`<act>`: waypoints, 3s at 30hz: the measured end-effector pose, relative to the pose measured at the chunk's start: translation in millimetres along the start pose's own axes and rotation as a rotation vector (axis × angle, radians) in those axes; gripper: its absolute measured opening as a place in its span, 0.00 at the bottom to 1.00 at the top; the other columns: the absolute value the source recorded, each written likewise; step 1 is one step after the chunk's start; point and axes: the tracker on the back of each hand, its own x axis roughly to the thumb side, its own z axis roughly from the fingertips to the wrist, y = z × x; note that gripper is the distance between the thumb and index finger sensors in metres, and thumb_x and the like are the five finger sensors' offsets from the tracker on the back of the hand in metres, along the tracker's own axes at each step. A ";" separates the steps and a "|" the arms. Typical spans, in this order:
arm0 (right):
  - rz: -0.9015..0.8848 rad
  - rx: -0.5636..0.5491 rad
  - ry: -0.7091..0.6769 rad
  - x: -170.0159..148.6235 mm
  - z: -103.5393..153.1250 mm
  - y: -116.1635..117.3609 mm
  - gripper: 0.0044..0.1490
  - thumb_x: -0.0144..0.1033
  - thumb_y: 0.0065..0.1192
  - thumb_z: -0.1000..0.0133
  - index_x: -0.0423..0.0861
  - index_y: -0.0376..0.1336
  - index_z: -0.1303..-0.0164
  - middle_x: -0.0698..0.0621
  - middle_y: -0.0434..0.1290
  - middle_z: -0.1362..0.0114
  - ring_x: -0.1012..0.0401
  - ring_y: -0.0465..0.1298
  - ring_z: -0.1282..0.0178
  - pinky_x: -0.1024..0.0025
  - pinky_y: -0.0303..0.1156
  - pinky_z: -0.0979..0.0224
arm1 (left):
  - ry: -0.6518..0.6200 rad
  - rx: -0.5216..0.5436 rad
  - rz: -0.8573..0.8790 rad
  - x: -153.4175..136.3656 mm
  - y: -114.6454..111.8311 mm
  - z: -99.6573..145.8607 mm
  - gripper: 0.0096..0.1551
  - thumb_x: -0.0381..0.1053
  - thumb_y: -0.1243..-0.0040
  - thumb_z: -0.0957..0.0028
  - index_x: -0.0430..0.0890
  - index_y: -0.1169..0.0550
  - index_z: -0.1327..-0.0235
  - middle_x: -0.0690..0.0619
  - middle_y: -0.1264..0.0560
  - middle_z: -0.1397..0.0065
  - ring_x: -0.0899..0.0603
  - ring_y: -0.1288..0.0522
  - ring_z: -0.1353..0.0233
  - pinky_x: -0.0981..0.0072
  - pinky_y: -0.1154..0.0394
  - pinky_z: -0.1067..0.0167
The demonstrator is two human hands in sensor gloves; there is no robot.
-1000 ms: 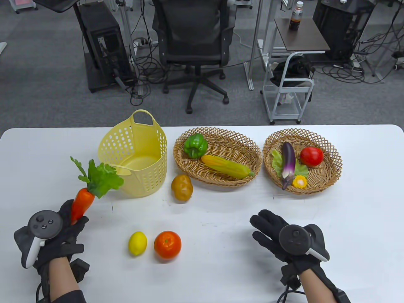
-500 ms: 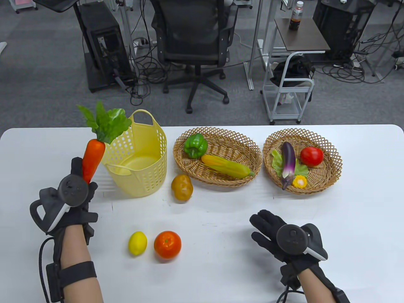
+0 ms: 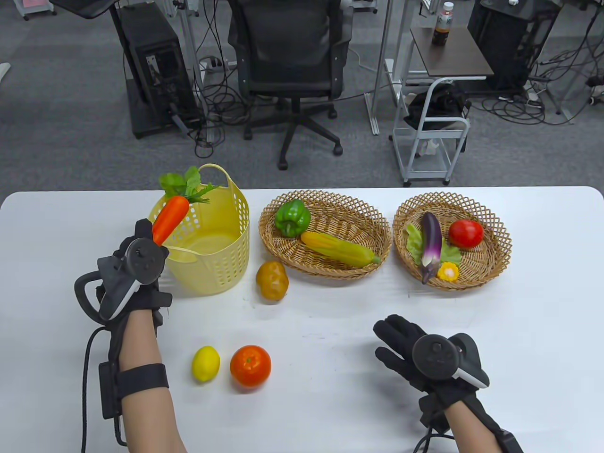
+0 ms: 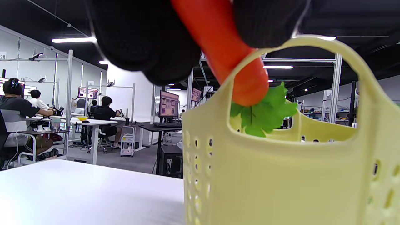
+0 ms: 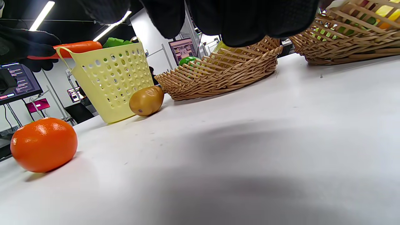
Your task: Place 10 objects into 3 containers
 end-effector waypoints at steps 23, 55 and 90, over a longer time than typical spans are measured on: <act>-0.011 -0.003 0.002 -1.9 1.6 -0.8 0.39 0.56 0.46 0.35 0.48 0.52 0.17 0.38 0.53 0.14 0.39 0.63 0.21 0.41 0.63 0.24 | -0.236 0.014 0.172 -19.7 -15.1 45.4 0.46 0.67 0.44 0.41 0.49 0.44 0.15 0.41 0.41 0.15 0.36 0.31 0.20 0.43 0.27 0.31; -0.023 0.057 0.005 -1.1 0.8 4.0 0.39 0.57 0.45 0.35 0.49 0.51 0.16 0.38 0.53 0.13 0.39 0.62 0.20 0.40 0.63 0.24 | -0.398 -0.677 0.273 -6.0 -127.0 126.7 0.51 0.68 0.41 0.41 0.45 0.46 0.13 0.34 0.44 0.14 0.30 0.33 0.19 0.44 0.23 0.35; 0.004 0.092 0.049 -3.2 -1.3 7.7 0.39 0.56 0.45 0.35 0.48 0.51 0.16 0.38 0.53 0.13 0.39 0.62 0.21 0.40 0.62 0.24 | -0.438 -0.564 0.143 -7.0 -140.0 137.6 0.54 0.71 0.42 0.45 0.44 0.46 0.14 0.40 0.38 0.18 0.38 0.32 0.22 0.48 0.25 0.35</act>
